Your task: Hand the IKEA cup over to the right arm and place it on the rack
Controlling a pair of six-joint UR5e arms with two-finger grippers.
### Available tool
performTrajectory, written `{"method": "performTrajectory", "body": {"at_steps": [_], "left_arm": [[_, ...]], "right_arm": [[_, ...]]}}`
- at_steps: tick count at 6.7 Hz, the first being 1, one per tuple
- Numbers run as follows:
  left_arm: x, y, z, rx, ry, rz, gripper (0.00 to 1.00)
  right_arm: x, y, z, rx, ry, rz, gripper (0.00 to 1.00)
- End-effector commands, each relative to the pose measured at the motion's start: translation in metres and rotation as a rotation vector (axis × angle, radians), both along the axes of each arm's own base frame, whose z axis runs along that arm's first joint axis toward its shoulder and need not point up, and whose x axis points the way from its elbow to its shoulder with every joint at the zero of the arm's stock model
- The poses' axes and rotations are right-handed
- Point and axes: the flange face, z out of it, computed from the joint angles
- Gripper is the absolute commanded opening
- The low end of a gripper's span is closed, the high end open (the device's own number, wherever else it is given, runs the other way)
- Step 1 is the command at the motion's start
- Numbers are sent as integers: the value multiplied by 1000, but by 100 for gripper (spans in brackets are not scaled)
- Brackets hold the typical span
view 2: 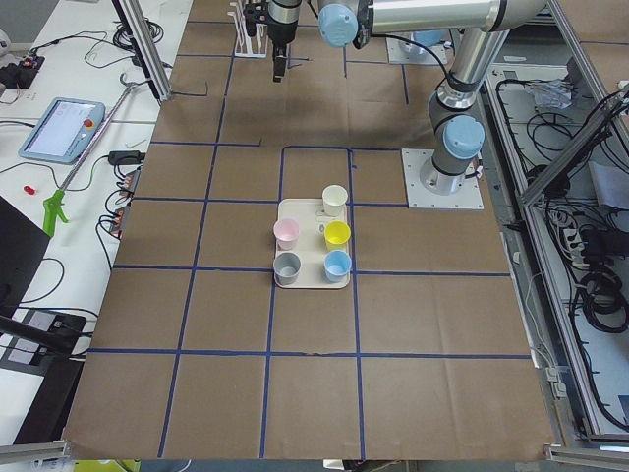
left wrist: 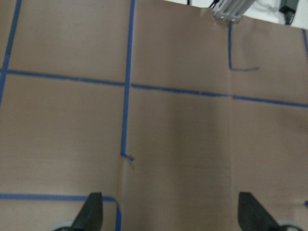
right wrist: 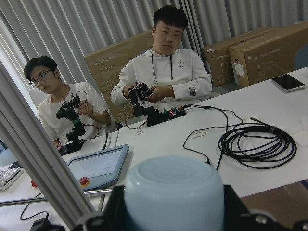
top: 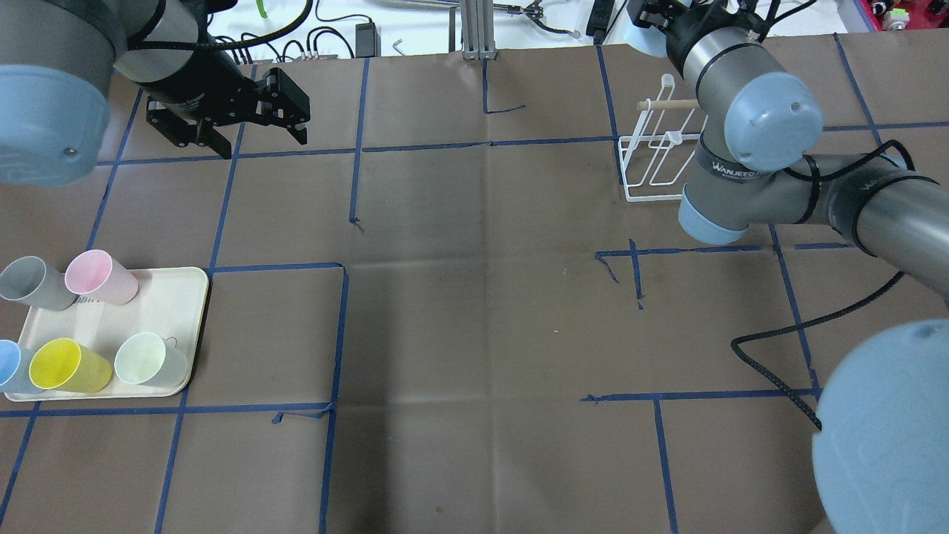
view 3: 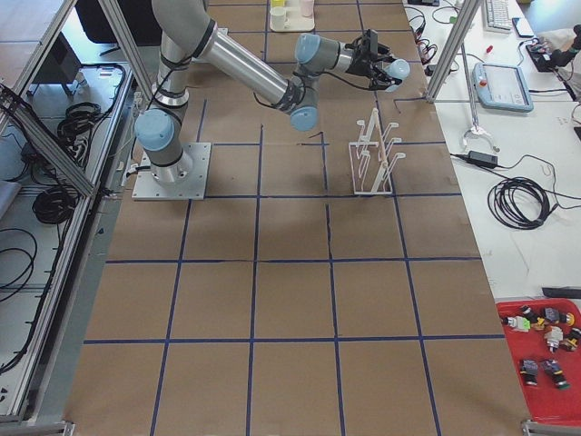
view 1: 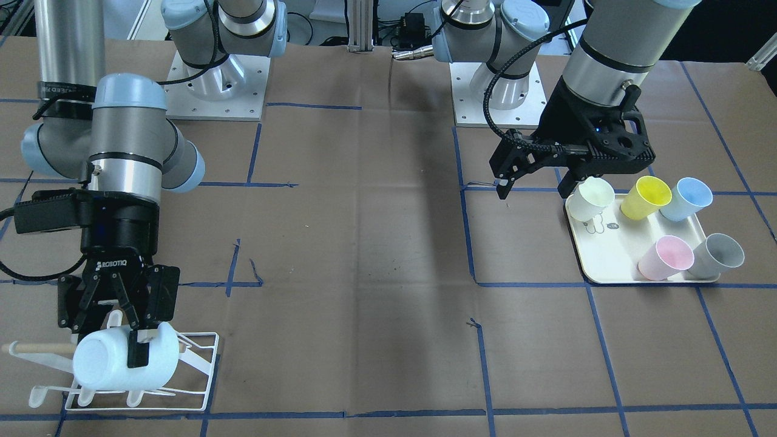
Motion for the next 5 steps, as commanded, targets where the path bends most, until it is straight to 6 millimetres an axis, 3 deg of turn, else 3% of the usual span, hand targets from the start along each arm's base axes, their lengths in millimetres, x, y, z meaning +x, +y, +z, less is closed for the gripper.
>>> {"method": "performTrajectory", "body": {"at_steps": [1,2,3,5], "left_arm": [[3,30,26,92,-41,-5,98],[7,44,25,97,-52,-38,98],[25,56,19,115,-53,-63,98],[93,94,-5,144,-40,-84,96]], "right_arm": [[-18,-23,-33,-81,136,0,17],[-30,-25,-45,-60,163,-11,17],[-36,-23,-57,-34,180,-12,17],[-43,-20,-88,25,177,-20,17]]}}
